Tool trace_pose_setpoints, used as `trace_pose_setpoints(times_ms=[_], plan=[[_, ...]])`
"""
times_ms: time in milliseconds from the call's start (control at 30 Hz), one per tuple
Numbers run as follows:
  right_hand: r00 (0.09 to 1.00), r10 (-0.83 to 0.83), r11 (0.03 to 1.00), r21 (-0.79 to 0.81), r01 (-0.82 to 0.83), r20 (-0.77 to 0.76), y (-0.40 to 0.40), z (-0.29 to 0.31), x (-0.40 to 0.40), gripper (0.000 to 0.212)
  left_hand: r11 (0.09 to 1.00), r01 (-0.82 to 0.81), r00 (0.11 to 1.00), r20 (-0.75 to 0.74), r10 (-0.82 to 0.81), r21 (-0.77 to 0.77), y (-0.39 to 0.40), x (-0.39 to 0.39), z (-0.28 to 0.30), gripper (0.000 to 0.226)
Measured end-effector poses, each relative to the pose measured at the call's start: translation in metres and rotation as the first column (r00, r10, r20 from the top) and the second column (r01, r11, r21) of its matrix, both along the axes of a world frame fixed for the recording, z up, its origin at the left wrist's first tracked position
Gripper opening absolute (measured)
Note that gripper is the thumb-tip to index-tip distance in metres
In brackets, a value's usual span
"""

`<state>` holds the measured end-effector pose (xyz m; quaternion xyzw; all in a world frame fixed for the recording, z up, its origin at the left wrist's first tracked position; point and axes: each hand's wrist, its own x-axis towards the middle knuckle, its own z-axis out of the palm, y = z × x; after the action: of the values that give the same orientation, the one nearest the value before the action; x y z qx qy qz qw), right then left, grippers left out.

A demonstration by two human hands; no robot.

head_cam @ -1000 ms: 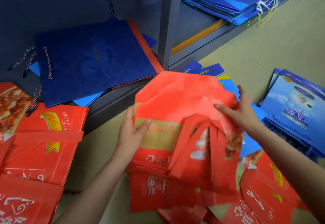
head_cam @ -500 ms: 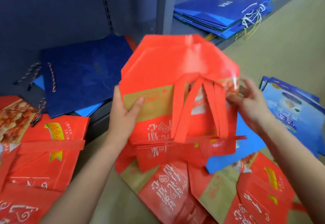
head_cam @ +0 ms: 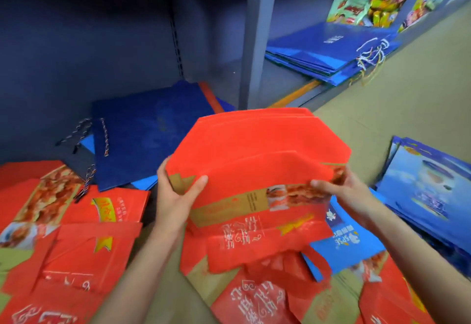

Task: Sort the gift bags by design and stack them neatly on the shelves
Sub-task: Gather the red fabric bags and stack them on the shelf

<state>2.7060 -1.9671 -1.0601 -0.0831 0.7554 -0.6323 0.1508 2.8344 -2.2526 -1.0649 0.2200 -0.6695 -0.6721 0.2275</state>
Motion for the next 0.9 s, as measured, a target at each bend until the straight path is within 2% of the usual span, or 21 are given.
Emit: trace_pose_setpoints(times_ms=[67,133,167,267,333,400,467,533,633,700,767,833,900], plan=[[1.000,0.024,0.998,0.055,-0.023,-0.002,-0.004,-0.018,0.010,0.056,0.998,0.005,0.998,0.069,-0.009,0.058,0.005,0.009,-0.013,0.081],[1.000,-0.016,0.999,0.043,0.016,0.006,-0.007,-0.025,0.012,0.040,0.995,0.008,0.997,0.082,-0.016,0.098,0.007,0.012,-0.020,0.078],[0.999,-0.038,0.999,0.027,0.037,0.010,-0.007,-0.024,0.011,0.038,0.994,0.005,0.998,0.068,-0.013,0.111,0.008,0.010,-0.019,0.079],[0.998,-0.063,0.996,-0.058,0.062,-0.020,-0.010,-0.006,0.007,0.066,0.993,-0.003,0.999,-0.041,0.008,0.115,0.005,-0.001,-0.005,0.069],[0.997,-0.073,0.983,-0.173,0.067,-0.027,-0.011,0.003,0.004,0.053,0.991,-0.013,0.996,-0.084,0.024,0.130,0.004,-0.009,0.002,0.049],[0.997,-0.075,0.978,-0.197,0.071,-0.014,-0.013,0.004,0.007,0.038,0.990,-0.014,0.998,-0.067,0.023,0.138,0.004,-0.008,-0.002,0.038],[0.997,-0.077,0.988,-0.135,0.081,0.029,-0.016,-0.004,0.016,0.034,0.988,-0.003,1.000,-0.024,0.007,0.157,0.006,-0.001,-0.013,0.041],[0.996,-0.067,0.994,-0.077,0.072,0.065,-0.016,-0.016,0.025,0.042,0.988,0.008,1.000,0.016,-0.010,0.156,0.007,0.006,-0.021,0.052],[0.998,-0.067,0.992,-0.107,0.068,0.016,-0.016,-0.013,0.026,0.060,0.999,0.029,1.000,-0.002,-0.029,0.026,-0.001,0.002,-0.012,0.079],[0.996,-0.072,0.980,-0.190,0.063,-0.044,-0.020,0.005,0.020,0.049,0.996,0.016,0.998,-0.054,-0.021,-0.086,-0.008,-0.005,0.010,0.080],[0.989,-0.045,0.970,-0.244,0.008,-0.144,-0.023,0.028,0.013,0.048,0.977,0.006,0.996,-0.090,-0.026,-0.215,-0.013,-0.013,0.036,0.080],[0.968,0.018,0.985,-0.161,-0.060,-0.252,-0.023,0.045,0.006,0.062,0.916,0.036,0.996,-0.063,-0.067,-0.400,-0.015,-0.020,0.053,0.080],[0.938,0.112,0.994,0.047,-0.102,-0.328,-0.022,0.054,0.003,0.074,0.801,0.111,0.992,0.015,-0.127,-0.588,-0.013,-0.022,0.058,0.084]])
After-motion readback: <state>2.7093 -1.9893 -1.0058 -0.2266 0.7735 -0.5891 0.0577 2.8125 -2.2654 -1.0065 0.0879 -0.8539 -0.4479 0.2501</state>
